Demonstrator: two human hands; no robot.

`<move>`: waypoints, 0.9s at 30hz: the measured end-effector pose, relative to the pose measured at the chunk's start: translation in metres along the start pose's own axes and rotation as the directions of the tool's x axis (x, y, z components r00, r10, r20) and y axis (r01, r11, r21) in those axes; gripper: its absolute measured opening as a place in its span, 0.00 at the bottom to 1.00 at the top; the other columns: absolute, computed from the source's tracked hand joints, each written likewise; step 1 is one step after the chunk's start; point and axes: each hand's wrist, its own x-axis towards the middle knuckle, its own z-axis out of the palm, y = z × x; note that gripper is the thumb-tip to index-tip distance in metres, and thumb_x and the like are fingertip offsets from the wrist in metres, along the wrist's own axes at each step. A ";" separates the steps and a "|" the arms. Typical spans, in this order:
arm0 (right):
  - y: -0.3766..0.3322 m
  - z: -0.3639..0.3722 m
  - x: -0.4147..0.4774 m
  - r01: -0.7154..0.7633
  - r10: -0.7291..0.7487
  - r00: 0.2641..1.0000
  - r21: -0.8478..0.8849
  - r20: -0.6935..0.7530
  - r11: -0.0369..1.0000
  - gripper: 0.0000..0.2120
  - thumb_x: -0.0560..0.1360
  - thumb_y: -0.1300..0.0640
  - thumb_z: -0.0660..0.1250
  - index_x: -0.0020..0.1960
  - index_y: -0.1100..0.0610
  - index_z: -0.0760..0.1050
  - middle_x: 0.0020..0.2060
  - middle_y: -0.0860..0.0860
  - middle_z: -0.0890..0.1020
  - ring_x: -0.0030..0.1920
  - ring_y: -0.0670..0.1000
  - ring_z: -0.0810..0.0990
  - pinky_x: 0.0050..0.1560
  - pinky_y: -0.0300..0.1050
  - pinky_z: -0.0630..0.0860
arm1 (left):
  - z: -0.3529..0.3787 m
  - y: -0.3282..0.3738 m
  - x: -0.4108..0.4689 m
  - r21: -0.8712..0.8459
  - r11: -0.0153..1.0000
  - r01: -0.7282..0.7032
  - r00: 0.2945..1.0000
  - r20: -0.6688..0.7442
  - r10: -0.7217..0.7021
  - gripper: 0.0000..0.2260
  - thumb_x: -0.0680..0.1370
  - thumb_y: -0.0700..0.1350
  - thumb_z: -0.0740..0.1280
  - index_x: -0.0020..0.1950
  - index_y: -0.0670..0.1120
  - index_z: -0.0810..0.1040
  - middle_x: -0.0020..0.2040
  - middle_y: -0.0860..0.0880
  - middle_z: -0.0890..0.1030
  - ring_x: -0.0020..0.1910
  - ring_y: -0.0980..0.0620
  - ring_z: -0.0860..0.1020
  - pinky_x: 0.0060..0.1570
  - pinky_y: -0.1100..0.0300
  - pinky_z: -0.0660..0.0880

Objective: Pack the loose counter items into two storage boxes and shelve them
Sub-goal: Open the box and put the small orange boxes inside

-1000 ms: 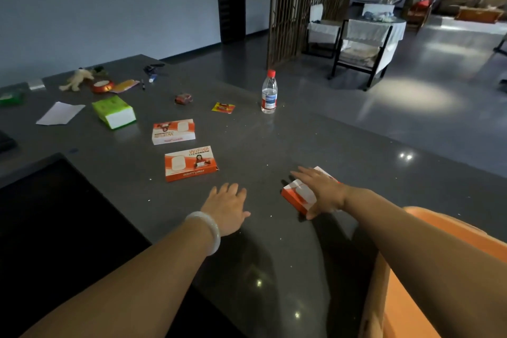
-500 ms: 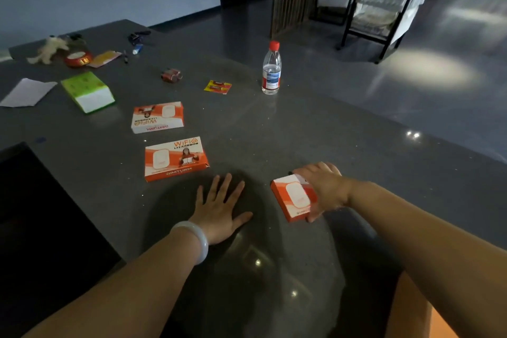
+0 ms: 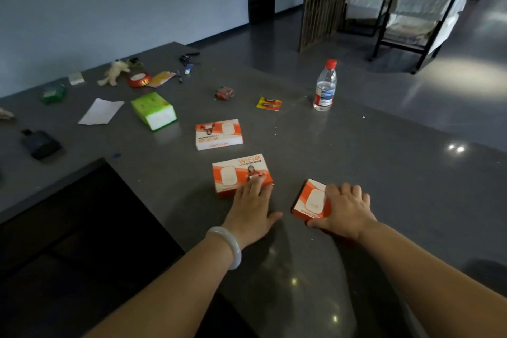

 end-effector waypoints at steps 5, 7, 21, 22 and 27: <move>-0.048 0.002 0.015 -0.004 0.004 1.000 0.008 0.019 1.000 0.51 0.60 0.26 0.68 0.74 0.49 0.56 0.70 0.52 0.65 0.69 0.57 0.62 0.68 0.58 0.61 | -0.035 -0.077 0.015 0.028 0.991 0.128 0.989 -0.080 -0.125 0.39 0.74 0.62 0.69 0.77 0.47 0.56 0.79 0.45 0.53 0.78 0.45 0.52 0.76 0.44 0.54; -0.060 0.002 0.020 -0.012 0.011 1.000 0.015 0.017 1.000 0.51 0.60 0.26 0.69 0.74 0.48 0.56 0.70 0.52 0.64 0.70 0.57 0.61 0.68 0.59 0.60 | -0.039 -0.098 0.025 0.045 0.984 0.171 0.985 -0.010 -0.171 0.45 0.72 0.64 0.70 0.79 0.47 0.51 0.80 0.45 0.50 0.79 0.44 0.48 0.76 0.42 0.52; -0.083 0.000 0.028 -0.072 0.068 0.994 0.040 0.086 0.997 0.53 0.60 0.27 0.70 0.76 0.48 0.52 0.73 0.53 0.61 0.72 0.58 0.59 0.71 0.60 0.57 | -0.015 -0.131 0.044 0.015 0.984 0.176 0.978 0.109 -0.176 0.50 0.70 0.69 0.68 0.79 0.50 0.44 0.79 0.46 0.49 0.78 0.42 0.51 0.74 0.41 0.53; -0.084 -0.001 0.028 -0.080 0.074 0.991 0.053 0.110 0.995 0.54 0.60 0.28 0.71 0.77 0.49 0.50 0.73 0.53 0.60 0.73 0.58 0.58 0.71 0.60 0.56 | -0.015 -0.129 0.045 0.023 0.987 0.162 0.983 0.086 -0.164 0.49 0.70 0.68 0.69 0.78 0.48 0.46 0.78 0.45 0.51 0.78 0.43 0.51 0.74 0.41 0.53; -0.083 -0.006 0.020 -0.076 0.062 0.986 0.085 0.157 0.994 0.56 0.63 0.37 0.76 0.78 0.49 0.45 0.75 0.52 0.58 0.75 0.58 0.55 0.74 0.61 0.52 | -0.014 -0.122 0.047 0.000 0.994 0.112 0.994 -0.003 -0.112 0.44 0.68 0.65 0.73 0.74 0.47 0.56 0.69 0.46 0.66 0.68 0.46 0.67 0.68 0.49 0.67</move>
